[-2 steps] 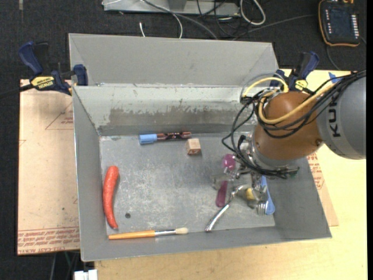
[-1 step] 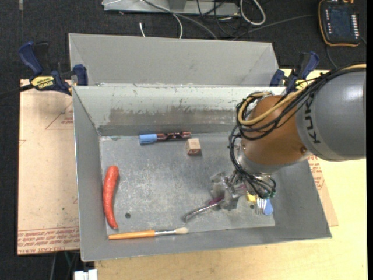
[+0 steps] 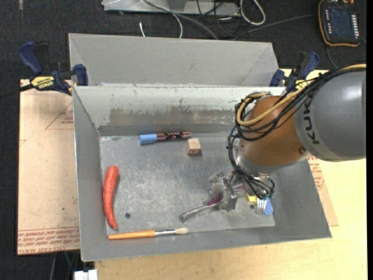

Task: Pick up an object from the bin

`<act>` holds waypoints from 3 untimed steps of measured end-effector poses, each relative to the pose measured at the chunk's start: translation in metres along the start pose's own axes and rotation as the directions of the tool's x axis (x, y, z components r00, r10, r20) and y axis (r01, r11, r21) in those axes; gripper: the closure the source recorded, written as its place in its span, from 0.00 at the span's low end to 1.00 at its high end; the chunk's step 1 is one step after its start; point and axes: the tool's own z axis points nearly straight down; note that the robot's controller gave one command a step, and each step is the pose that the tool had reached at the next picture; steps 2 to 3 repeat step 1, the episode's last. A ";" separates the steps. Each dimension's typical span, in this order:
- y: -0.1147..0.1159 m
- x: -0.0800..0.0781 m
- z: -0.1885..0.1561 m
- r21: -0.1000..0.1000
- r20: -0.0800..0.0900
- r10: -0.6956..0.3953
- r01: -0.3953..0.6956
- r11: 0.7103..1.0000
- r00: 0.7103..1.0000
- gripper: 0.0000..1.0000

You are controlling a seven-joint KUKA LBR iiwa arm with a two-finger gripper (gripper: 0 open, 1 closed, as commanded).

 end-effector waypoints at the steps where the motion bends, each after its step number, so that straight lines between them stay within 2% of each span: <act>1: 0.001 0.003 -0.036 -0.003 -0.008 0.001 -0.001 1.000 1.000 1.00; 3: 0.001 0.003 -0.036 -0.003 -0.008 0.001 -0.001 1.000 1.000 1.00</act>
Offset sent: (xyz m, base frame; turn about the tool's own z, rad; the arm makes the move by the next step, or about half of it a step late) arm -0.0028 -0.0001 0.0579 -0.0001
